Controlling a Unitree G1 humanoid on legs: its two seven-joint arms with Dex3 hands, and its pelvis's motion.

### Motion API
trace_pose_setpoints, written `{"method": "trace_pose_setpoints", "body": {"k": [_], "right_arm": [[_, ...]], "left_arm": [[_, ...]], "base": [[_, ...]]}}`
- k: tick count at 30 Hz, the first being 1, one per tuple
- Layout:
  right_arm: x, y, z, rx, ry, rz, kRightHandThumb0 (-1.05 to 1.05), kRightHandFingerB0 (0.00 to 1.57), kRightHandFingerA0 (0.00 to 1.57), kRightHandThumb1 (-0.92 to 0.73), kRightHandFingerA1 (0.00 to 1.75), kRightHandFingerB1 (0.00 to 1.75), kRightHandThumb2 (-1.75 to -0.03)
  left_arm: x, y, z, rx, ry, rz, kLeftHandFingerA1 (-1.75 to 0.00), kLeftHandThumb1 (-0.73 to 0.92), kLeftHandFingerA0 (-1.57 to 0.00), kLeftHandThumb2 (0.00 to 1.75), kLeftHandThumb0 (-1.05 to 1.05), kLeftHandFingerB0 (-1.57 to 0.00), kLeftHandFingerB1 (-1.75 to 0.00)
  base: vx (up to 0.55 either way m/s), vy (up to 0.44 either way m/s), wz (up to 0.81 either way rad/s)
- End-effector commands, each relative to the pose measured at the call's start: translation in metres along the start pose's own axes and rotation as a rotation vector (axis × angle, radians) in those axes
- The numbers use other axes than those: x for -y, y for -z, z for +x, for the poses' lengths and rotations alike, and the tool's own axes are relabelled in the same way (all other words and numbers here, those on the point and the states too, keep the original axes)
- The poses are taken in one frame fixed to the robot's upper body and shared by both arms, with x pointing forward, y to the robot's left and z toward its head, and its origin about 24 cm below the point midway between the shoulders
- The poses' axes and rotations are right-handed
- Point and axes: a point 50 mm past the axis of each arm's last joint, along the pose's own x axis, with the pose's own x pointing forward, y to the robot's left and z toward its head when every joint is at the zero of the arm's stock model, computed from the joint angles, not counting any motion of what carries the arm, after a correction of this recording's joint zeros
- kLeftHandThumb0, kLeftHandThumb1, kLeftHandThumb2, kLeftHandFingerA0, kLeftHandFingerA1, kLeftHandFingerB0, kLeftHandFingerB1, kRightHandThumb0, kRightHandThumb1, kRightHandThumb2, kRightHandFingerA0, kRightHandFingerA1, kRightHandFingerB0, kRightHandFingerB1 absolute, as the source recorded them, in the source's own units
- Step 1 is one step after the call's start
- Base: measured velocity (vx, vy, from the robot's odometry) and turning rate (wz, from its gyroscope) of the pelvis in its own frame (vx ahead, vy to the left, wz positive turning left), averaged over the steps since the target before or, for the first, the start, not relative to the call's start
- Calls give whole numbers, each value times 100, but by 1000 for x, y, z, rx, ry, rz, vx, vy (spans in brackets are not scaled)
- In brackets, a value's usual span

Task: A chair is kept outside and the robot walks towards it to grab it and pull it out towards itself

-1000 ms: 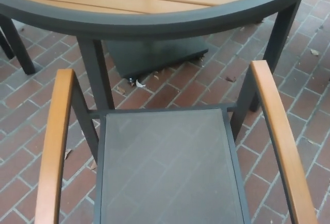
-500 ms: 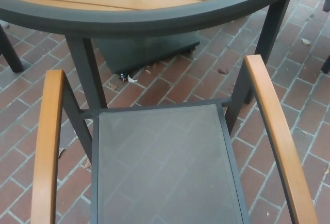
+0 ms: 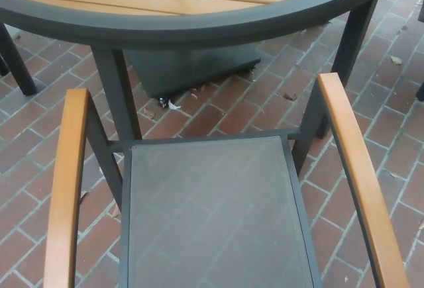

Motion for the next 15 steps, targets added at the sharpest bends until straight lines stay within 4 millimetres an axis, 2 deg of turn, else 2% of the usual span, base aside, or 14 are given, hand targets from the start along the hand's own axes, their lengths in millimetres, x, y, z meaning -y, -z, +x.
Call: {"method": "trace_pose_setpoints", "body": {"k": [1, 2, 3, 4, 5, 6, 7, 8, 9, 10, 11, 12, 13, 15], "right_arm": [[32, 87, -39, -447, 539, 445, -92, 0, 0, -78, 0, 0, -64], [17, 101, -42, -502, 617, 591, -97, 0, 0, -61, 0, 0, -88], [11, 105, -42, -518, 639, 636, -97, 0, 0, -61, 0, 0, -88], [5, 108, -42, -538, 650, 676, -98, 0, 0, -79, 0, 0, -64], [2, 110, -42, -552, 657, 702, -98, 0, 0, -79, 0, 0, -64], [-13, 113, -38, -553, 657, 767, -105, 0, 0, -67, 10, 7, -105], [-22, 114, -34, -545, 655, 803, -105, 0, 0, -67, 10, 7, -105], [-31, 115, -31, -540, 638, 824, -105, 0, 0, -67, 9, 5, -105], [-44, 115, -24, -537, 594, 844, -105, 0, 0, -64, 0, 6, -97], [-50, 114, -20, -536, 571, 851, -105, 0, 0, -64, 0, 6, -97], [-62, 112, -11, -521, 549, 885, -69, 5, 0, -38, 8, 25, -74], [-70, 110, -3, -501, 546, 919, -69, 5, 0, -38, 8, 25, -74], [-74, 109, 0, -499, 555, 932, -49, 10, 3, -47, 30, 36, -68], [-76, 109, 2, -501, 569, 942, -49, 10, 3, -47, 30, 36, -68]], "left_arm": [[-13, 133, -51, -228, -209, -546, -19, 50, 0, 86, -93, 0, 0], [0, 145, -54, -294, -222, -555, -25, 47, 0, 85, -87, 0, -4], [4, 148, -53, -308, -226, -563, -25, 47, 0, 85, -87, 0, -4], [8, 151, -53, -331, -231, -566, -29, 46, 0, 87, -79, -6, -12], [11, 154, -52, -347, -235, -567, -29, 46, 0, 87, -79, -6, -12], [25, 164, -48, -380, -244, -588, -38, 47, 0, 89, -78, 0, -20], [33, 170, -44, -393, -248, -605, -38, 47, 0, 89, -78, 0, -20], [43, 175, -40, -411, -245, -610, -47, 48, -1, 92, -74, 0, -29], [58, 181, -33, -429, -236, -661, -42, 45, 0, 88, -75, -5, -24], [63, 183, -30, -433, -231, -698, -42, 45, 0, 88, -75, -5, -24], [75, 185, -21, -449, -218, -716, -58, 42, -11, 86, -69, 0, -41], [84, 185, -13, -463, -206, -689, -58, 42, -11, 86, -69, 0, -41], [88, 184, -9, -468, -200, -677, -56, 60, -14, 58, -67, -11, -31], [91, 184, -6, -471, -196, -669, -56, 60, -14, 58, -67, -11, -31]], "base": [[0, 0, 0], [0, 0, 0], [0, 0, 0], [0, 0, 0], [0, 0, 0], [0, 0, 0], [0, 0, 0], [0, 0, 0], [0, 0, 0], [0, 0, 0], [0, 0, 0], [0, 0, 0], [0, 0, 0], [0, 0, 0]]}}
